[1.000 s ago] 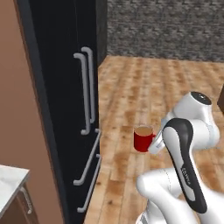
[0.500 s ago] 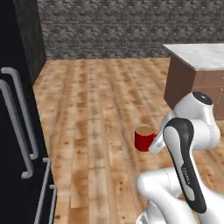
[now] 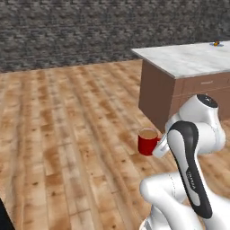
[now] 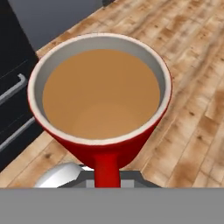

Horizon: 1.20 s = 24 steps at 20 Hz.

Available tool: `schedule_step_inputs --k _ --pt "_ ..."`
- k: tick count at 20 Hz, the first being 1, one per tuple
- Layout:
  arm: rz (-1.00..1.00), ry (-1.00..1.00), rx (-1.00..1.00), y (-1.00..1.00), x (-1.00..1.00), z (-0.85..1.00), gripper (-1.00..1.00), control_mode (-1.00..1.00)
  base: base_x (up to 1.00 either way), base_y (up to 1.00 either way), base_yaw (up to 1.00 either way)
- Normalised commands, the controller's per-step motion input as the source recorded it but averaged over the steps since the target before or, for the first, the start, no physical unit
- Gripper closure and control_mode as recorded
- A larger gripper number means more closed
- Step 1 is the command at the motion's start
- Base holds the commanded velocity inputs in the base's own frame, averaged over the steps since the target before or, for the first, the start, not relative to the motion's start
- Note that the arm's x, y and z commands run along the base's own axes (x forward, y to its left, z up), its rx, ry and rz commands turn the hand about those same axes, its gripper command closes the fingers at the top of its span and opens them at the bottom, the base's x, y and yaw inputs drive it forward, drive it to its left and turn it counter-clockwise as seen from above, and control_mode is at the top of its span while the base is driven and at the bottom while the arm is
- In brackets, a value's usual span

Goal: Pick up the brewed coffee from the coffee machine and place it next to the breakfast plate on the dining counter.

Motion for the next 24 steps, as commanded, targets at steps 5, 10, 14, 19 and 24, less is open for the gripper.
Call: schedule_step_inputs --k 5,10,14,19,24 --pt "0.0 0.0 0.0 0.0 0.0 0.0 1.0 1.0 0.72 -0.17 -0.57" --pt "0.0 0.0 0.0 0.0 0.0 0.0 1.0 1.0 0.85 -0.02 -0.54" --pt "0.0 0.0 0.0 0.0 0.0 0.0 1.0 1.0 1.0 0.11 -0.43" --pt "0.0 0.0 0.0 0.0 0.0 0.0 1.0 1.0 1.0 0.5 -0.32" --pt "0.0 0.0 0.0 0.0 0.0 0.0 1.0 1.0 1.0 0.77 -0.17"
